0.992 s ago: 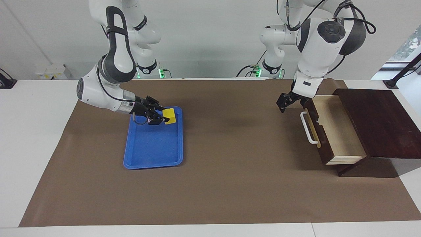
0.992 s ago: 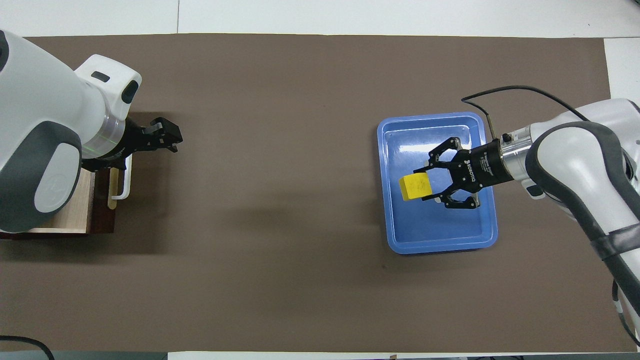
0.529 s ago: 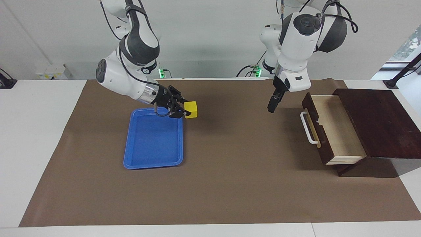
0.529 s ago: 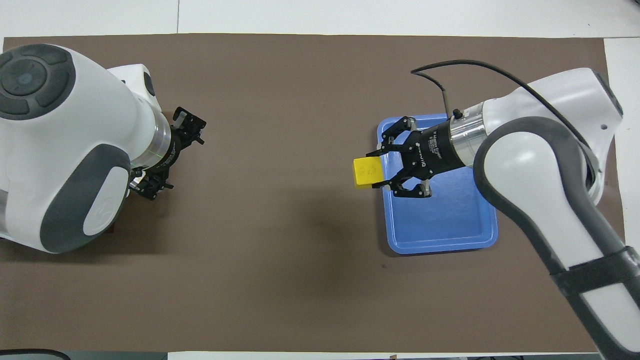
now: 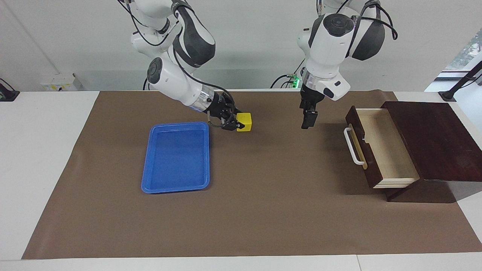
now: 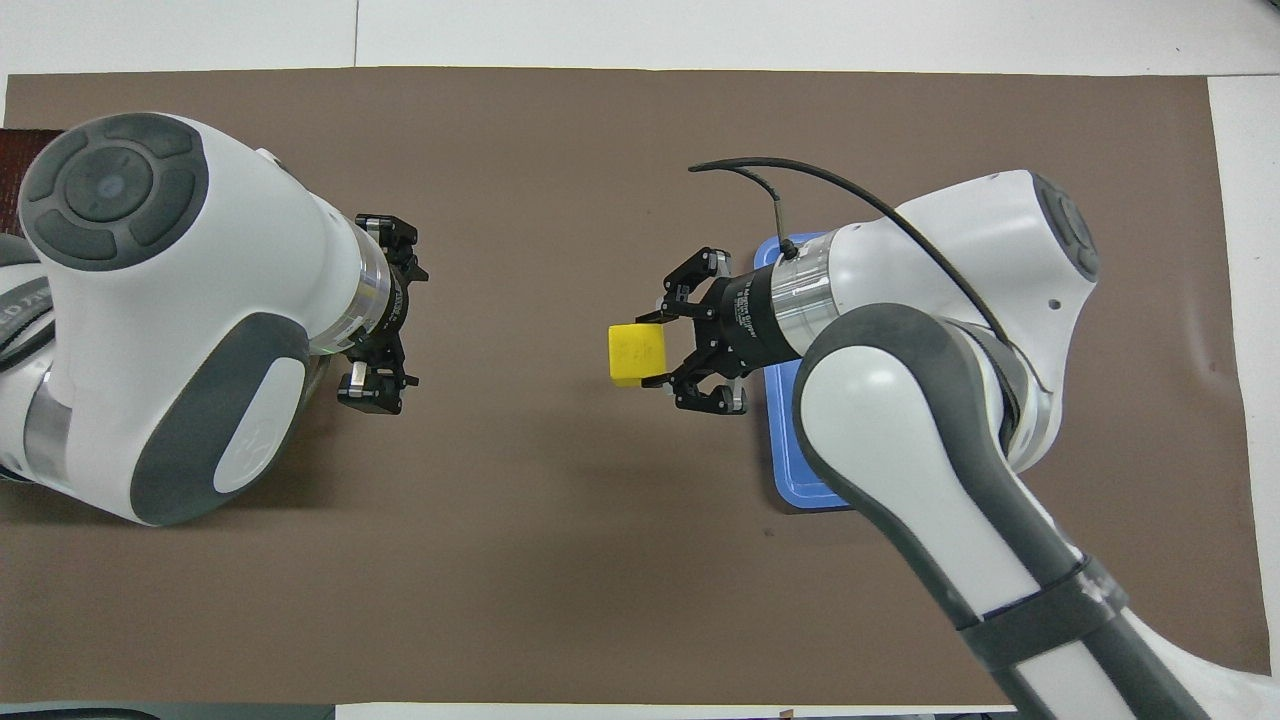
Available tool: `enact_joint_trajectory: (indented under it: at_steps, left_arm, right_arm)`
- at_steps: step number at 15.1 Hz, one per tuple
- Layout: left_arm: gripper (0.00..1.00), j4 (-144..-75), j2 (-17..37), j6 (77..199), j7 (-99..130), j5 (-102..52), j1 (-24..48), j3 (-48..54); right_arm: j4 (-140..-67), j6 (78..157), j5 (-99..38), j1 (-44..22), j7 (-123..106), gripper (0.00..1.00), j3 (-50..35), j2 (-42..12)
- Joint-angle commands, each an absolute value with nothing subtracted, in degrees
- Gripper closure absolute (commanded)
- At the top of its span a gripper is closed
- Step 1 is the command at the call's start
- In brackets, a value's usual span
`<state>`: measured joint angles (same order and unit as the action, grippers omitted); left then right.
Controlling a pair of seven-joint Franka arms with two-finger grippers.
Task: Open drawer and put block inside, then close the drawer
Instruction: 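Lift the block with the right gripper toward the left gripper, then close the left gripper on the yellow block held by the right gripper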
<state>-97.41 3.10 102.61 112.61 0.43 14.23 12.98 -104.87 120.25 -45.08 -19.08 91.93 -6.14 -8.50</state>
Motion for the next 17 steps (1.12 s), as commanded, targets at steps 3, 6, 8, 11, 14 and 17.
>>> enact_joint_trajectory:
  at_steps: [3,6,8,11,14,17]
  left_arm:
    - [0.0,-99.05,2.55,105.03,119.09,-1.84,20.11,12.3]
    - [0.0,-99.23,3.78,104.94,122.86,-2.11,22.67,12.22]
    - [0.0,-99.58,3.78,103.72,124.53,-2.11,23.81,12.22]
    - [0.0,-99.67,3.78,102.57,126.73,-2.11,25.04,12.22]
    - [0.0,-99.49,4.04,102.57,127.79,-1.93,25.83,12.22]
    - [0.0,-98.53,4.91,102.66,127.79,-1.67,25.75,12.04]
  right_arm:
    - [-102.31,125.85,-46.05,-23.46,96.59,1.0,-6.06,-10.37]
    - [-101.08,125.77,-45.88,-24.26,96.59,1.0,-6.06,-10.55]
    - [-100.81,126.12,-45.97,-25.13,96.33,1.0,-6.06,-10.72]
    - [-100.11,125.86,-45.97,-24.87,96.42,1.0,-6.06,-10.81]
    - [-100.11,125.95,-45.97,-24.87,96.33,1.0,-6.06,-10.81]
    - [-100.11,125.95,-46.05,-25.13,96.42,1.0,-6.06,-10.9]
